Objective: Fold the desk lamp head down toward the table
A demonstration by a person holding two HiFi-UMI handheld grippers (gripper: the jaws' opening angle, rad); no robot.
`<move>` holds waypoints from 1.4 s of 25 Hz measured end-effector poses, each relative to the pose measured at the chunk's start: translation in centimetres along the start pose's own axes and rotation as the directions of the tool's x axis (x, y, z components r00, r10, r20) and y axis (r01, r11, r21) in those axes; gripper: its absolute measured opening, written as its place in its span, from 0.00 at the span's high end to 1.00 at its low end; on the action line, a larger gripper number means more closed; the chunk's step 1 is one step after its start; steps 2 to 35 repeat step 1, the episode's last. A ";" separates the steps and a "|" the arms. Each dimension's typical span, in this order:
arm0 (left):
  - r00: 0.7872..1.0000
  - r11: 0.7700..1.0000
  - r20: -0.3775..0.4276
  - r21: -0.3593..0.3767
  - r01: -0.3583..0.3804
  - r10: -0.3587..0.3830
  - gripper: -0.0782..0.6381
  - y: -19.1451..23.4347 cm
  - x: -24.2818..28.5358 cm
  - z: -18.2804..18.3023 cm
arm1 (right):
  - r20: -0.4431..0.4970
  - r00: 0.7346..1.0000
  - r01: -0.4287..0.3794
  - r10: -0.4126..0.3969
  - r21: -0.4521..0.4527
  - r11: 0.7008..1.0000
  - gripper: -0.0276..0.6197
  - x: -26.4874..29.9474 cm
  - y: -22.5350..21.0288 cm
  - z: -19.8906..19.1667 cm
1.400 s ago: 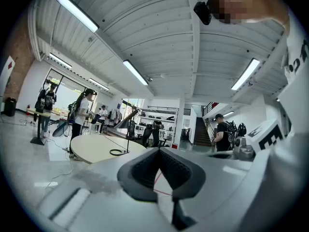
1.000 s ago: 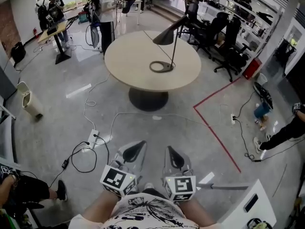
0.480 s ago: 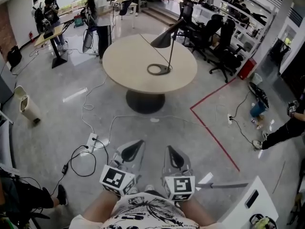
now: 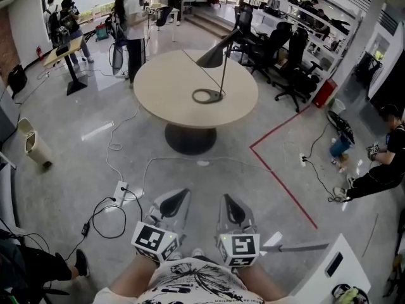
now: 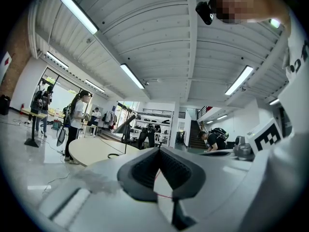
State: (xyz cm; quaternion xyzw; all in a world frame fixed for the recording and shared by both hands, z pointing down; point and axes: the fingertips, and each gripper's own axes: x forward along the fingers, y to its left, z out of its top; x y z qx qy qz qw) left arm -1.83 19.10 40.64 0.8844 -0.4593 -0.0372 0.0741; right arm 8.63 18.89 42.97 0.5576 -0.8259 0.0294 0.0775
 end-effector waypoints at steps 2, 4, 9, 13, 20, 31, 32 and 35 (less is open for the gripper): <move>1.000 1.000 0.000 -0.003 -0.001 0.001 0.88 0.0 -0.1 -0.1 | 0.001 1.000 0.004 -0.004 -0.001 1.000 0.95 -0.1 -0.1 -0.1; 1.000 1.000 0.000 -0.003 -0.001 0.001 0.88 0.0 -0.1 -0.1 | 0.001 1.000 0.004 -0.004 -0.001 1.000 0.95 -0.1 -0.1 -0.1; 1.000 1.000 0.000 -0.003 -0.001 0.001 0.88 0.0 -0.1 -0.1 | 0.001 1.000 0.004 -0.004 -0.001 1.000 0.95 -0.1 -0.1 -0.1; 1.000 1.000 0.000 -0.003 -0.001 0.001 0.88 0.0 -0.1 -0.1 | 0.001 1.000 0.004 -0.004 -0.001 1.000 0.95 -0.1 -0.1 -0.1; 1.000 1.000 0.000 -0.003 -0.001 0.001 0.88 0.0 -0.1 -0.1 | 0.001 1.000 0.004 -0.004 -0.001 1.000 0.95 -0.1 -0.1 -0.1; 1.000 1.000 0.000 -0.003 -0.001 0.001 0.88 0.0 -0.1 -0.1 | 0.001 1.000 0.004 -0.004 -0.001 1.000 0.95 -0.1 -0.1 -0.1; 1.000 1.000 0.000 -0.003 -0.001 0.001 0.88 0.0 -0.1 -0.1 | 0.001 1.000 0.004 -0.004 -0.001 1.000 0.95 -0.1 -0.1 -0.1; 1.000 1.000 0.000 -0.003 -0.001 0.001 0.88 0.0 -0.1 -0.1 | 0.001 1.000 0.004 -0.004 -0.001 1.000 0.95 -0.1 -0.1 -0.1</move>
